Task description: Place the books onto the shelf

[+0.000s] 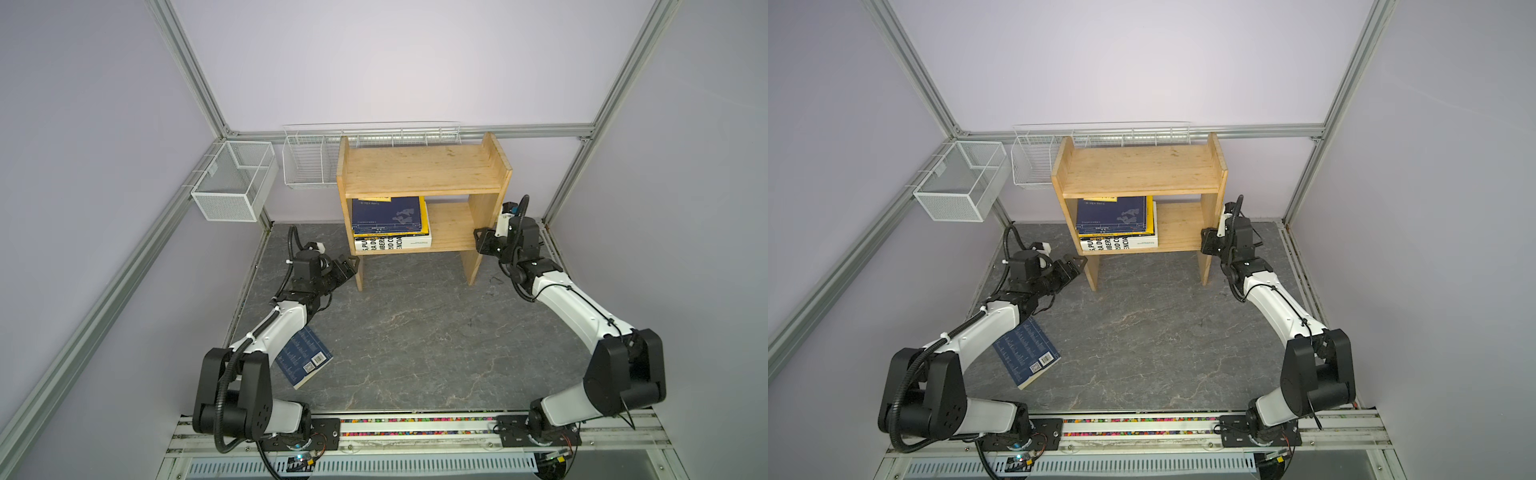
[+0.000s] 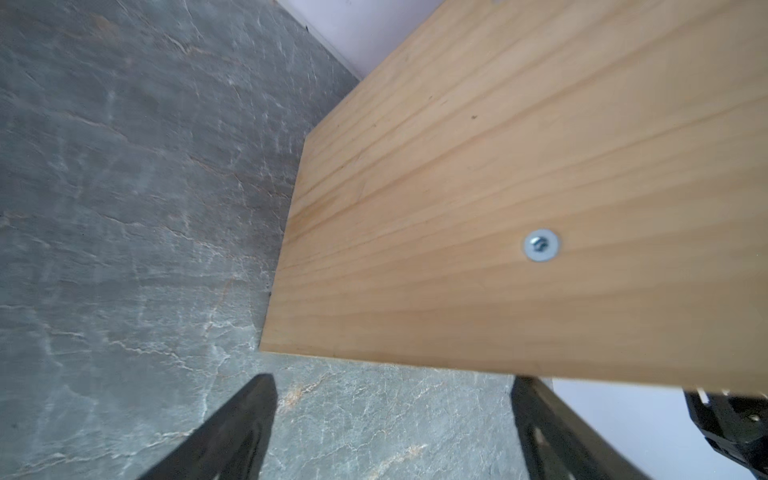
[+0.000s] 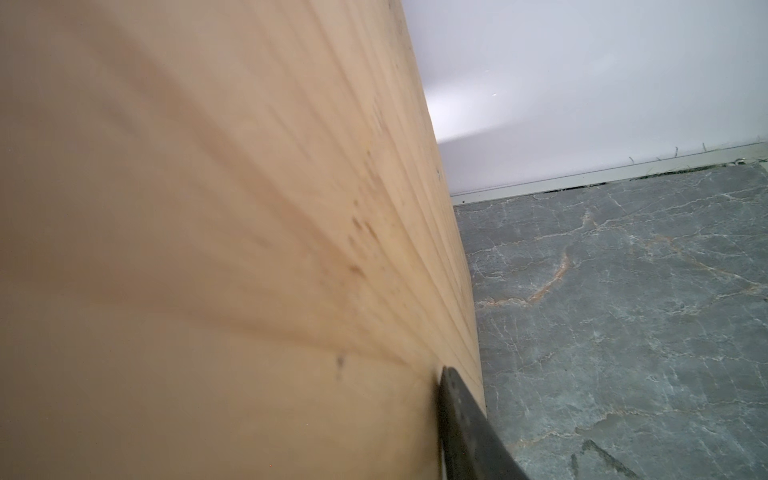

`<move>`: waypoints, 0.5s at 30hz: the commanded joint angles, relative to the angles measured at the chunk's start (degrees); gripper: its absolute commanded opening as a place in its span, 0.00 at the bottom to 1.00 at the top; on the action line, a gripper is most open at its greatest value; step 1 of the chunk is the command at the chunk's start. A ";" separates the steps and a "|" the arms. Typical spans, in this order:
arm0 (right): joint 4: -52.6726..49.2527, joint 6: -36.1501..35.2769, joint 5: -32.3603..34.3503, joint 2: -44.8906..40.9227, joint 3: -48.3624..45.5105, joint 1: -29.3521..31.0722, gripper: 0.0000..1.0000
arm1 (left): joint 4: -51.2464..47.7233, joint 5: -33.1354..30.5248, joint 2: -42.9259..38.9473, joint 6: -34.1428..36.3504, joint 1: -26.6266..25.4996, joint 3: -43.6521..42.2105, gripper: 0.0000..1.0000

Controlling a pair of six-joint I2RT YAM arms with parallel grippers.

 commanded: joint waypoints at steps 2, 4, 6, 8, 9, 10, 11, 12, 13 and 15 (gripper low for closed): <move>4.49 3.46 -7.58 0.38 1.48 2.27 0.42 | -2.53 -1.71 -6.36 2.07 3.60 -1.79 0.91; 2.59 3.12 -6.36 0.26 2.20 2.52 0.53 | -4.74 -2.60 -9.16 2.85 4.59 -2.28 0.92; -0.31 2.43 -4.30 -0.97 2.36 2.63 0.65 | -8.81 -5.38 -11.91 3.74 5.31 -2.13 0.92; -1.79 1.95 -1.51 -3.57 1.57 2.62 0.79 | -14.81 -11.21 -14.69 4.01 5.99 -1.87 0.95; -2.43 1.75 -0.39 -4.92 1.28 2.53 0.85 | -17.71 -14.04 -15.40 3.56 6.47 -1.60 0.96; -3.28 1.77 0.90 -6.53 1.01 2.60 0.90 | -20.71 -16.65 -16.00 2.80 7.33 -1.59 0.97; -4.40 2.03 2.35 -8.31 0.85 2.65 0.93 | -23.27 -18.53 -16.30 1.32 8.68 -1.99 0.97; -5.53 2.25 3.30 -9.82 0.70 2.59 0.95 | -24.90 -19.44 -16.39 -0.55 10.22 -2.78 0.97; -6.99 2.76 4.55 -11.58 0.49 2.82 0.97 | -26.14 -19.77 -16.47 -2.26 12.19 -4.04 0.97; -9.69 3.63 5.66 -15.28 -0.30 3.20 1.00 | -27.14 -20.06 -16.83 -4.80 15.86 -7.50 0.97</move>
